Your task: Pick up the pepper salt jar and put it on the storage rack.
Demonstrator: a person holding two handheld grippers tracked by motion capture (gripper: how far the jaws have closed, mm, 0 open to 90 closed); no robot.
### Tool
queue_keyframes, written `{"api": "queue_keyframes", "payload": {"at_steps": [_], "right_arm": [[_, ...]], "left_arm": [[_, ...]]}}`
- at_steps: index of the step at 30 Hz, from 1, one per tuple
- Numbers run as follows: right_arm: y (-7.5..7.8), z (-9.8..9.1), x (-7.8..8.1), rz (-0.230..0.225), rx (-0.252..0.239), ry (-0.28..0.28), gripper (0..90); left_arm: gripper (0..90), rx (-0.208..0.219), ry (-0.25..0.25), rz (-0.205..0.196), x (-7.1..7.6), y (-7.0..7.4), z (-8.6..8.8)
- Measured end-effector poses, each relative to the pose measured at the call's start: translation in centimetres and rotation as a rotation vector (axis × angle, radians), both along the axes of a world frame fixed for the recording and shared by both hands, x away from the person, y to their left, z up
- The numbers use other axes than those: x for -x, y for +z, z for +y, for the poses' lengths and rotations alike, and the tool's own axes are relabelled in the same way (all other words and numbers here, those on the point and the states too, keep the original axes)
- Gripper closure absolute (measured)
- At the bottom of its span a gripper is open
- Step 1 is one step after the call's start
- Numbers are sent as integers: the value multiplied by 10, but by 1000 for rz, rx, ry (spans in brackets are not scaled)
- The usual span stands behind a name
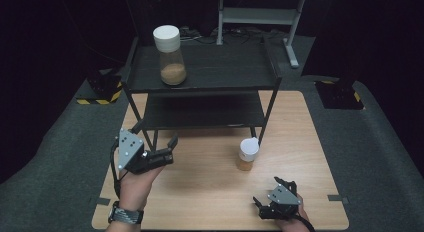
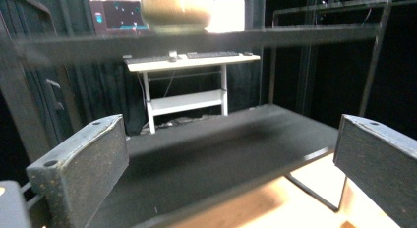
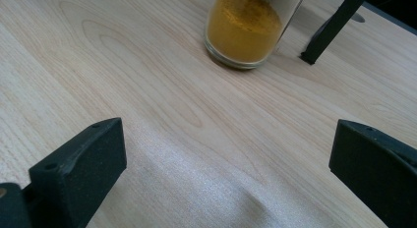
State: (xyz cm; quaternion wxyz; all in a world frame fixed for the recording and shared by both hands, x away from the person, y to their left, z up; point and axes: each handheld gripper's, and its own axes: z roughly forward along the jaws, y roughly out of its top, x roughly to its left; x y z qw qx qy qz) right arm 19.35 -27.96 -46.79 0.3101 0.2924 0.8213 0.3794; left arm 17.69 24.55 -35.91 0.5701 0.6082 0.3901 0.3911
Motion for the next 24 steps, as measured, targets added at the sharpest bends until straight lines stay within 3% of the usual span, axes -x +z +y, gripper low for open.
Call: {"api": "queue_keyframes", "payload": {"at_steps": [8,24], "right_arm": [[0,0,0,0,2,1,0],[0,2,1,0,6,-3,0]], "left_arm": [[4,8,-33,52,8,-35,2],[6,-54,-67,198,11,-93,0]]}}
